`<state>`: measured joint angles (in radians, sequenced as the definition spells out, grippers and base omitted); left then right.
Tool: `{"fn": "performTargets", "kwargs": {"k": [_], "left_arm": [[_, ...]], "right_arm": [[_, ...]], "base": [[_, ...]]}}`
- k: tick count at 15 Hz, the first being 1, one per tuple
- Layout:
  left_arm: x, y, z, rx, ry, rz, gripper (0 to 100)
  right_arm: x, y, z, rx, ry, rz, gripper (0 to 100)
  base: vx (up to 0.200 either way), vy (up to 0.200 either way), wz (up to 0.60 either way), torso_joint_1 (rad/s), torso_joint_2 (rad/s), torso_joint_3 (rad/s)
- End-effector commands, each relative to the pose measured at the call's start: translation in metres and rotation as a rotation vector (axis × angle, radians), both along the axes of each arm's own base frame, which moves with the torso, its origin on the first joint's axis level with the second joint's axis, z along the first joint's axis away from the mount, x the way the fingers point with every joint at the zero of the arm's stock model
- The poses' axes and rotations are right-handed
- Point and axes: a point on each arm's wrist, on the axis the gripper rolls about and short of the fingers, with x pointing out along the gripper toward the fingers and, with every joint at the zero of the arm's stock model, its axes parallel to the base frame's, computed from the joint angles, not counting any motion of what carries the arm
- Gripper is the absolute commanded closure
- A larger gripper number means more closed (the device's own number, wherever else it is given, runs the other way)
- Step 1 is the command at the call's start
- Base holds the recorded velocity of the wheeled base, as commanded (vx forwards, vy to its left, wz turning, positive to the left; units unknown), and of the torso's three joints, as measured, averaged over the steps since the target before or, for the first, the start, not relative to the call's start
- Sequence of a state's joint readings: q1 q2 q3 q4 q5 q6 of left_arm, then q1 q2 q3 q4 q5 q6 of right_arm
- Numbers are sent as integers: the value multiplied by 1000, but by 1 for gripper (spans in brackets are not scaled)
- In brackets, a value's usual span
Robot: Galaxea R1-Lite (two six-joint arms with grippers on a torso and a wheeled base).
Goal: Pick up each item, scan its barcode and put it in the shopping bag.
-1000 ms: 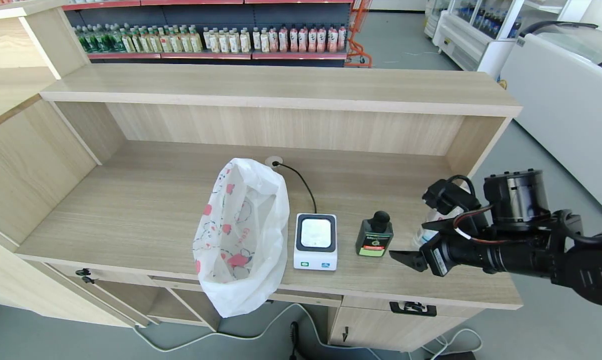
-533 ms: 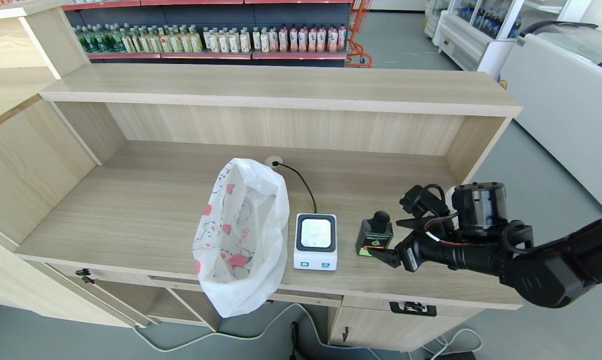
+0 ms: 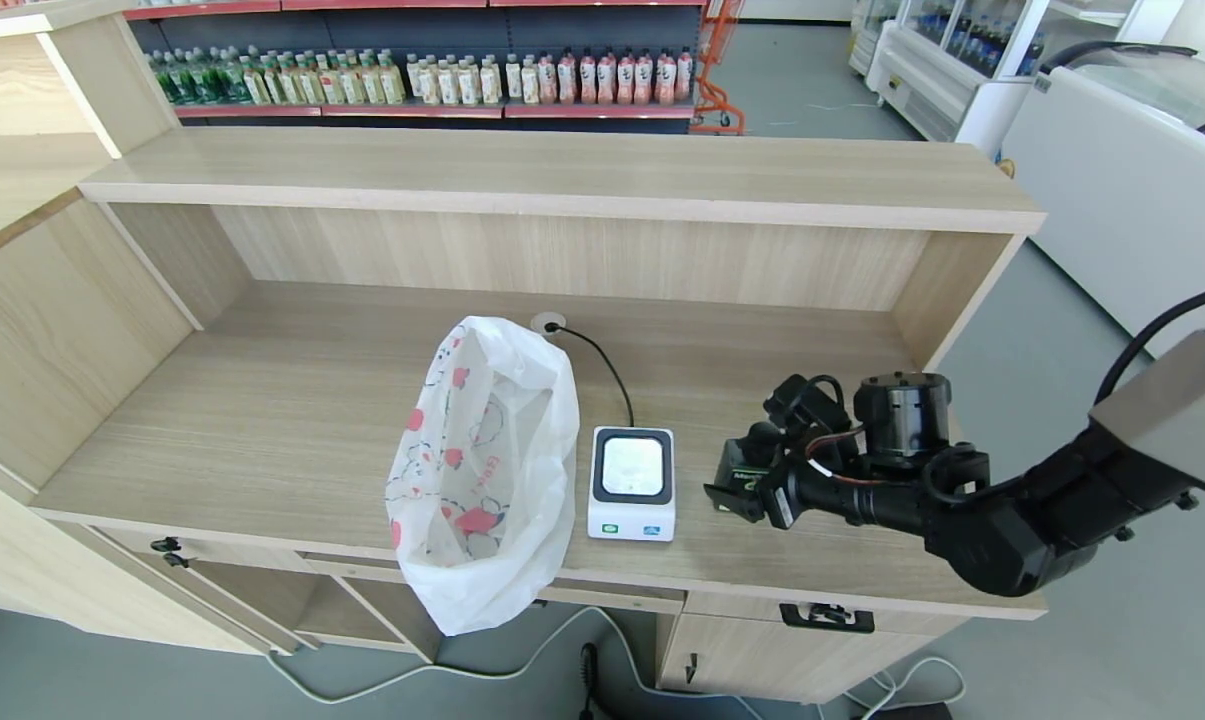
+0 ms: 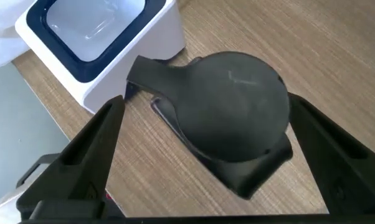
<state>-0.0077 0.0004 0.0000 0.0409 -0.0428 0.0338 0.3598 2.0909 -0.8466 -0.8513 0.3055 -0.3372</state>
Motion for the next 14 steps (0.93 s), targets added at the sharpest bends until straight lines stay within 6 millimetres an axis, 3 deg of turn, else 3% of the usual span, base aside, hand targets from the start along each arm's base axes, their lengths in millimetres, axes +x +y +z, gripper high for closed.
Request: {"fn": "performTargets", "kwargs": {"k": [1, 9, 10, 14], "left_arm": [[0, 0, 0, 0, 0, 0, 0], [0, 0, 0, 0, -1, 0, 0], [0, 0, 0, 0, 0, 0, 0], [0, 0, 0, 0, 0, 0, 0]], "right_arm": [[9, 4, -12, -10, 7, 27, 0], [29, 14, -22, 22, -14, 118, 0], [31, 14, -21, 19, -24, 121, 100], [31, 7, -7, 25, -63, 108, 100]], "base": [[0, 0, 0, 0, 0, 0], [0, 0, 0, 0, 0, 0], [0, 0, 0, 0, 0, 0], [0, 0, 0, 0, 0, 0]]}}
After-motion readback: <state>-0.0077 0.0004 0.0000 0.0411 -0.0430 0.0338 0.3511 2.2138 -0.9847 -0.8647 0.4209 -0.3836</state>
